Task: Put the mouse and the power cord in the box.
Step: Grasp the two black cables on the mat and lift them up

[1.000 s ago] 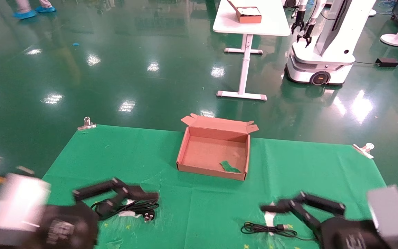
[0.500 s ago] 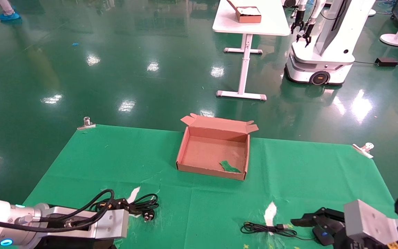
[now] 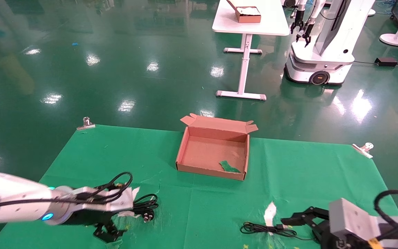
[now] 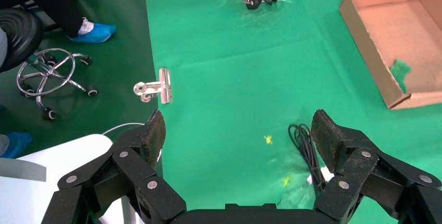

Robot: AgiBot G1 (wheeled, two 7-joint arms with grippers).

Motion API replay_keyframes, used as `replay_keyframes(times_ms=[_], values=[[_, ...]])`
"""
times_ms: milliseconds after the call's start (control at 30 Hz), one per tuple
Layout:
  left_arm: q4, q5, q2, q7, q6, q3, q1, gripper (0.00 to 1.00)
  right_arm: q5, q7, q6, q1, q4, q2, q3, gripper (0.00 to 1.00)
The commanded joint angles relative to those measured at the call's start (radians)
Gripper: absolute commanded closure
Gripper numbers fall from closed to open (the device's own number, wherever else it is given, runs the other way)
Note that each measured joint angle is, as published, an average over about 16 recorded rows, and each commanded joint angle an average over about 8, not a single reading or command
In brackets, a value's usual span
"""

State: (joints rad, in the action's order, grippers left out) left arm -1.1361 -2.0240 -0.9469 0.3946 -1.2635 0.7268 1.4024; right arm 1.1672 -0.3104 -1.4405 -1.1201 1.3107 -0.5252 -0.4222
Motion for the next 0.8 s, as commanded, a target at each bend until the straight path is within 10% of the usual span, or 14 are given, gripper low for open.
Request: replay_keyframes(times_ms=[33, 800], values=[[0.040, -0.055, -0.036, 0.030, 0.019, 0.016, 0.016, 0.00, 0.011, -0.003, 0.000, -0.010, -0.004, -0.017, -0.008, 0.00], [0.170, -0.264, -0.150, 0.077, 0.121, 0.085, 0.044, 0.00, 0.199, -0.016, -0.047, -0.099, -0.122, -0.081, -0.102, 0.00]])
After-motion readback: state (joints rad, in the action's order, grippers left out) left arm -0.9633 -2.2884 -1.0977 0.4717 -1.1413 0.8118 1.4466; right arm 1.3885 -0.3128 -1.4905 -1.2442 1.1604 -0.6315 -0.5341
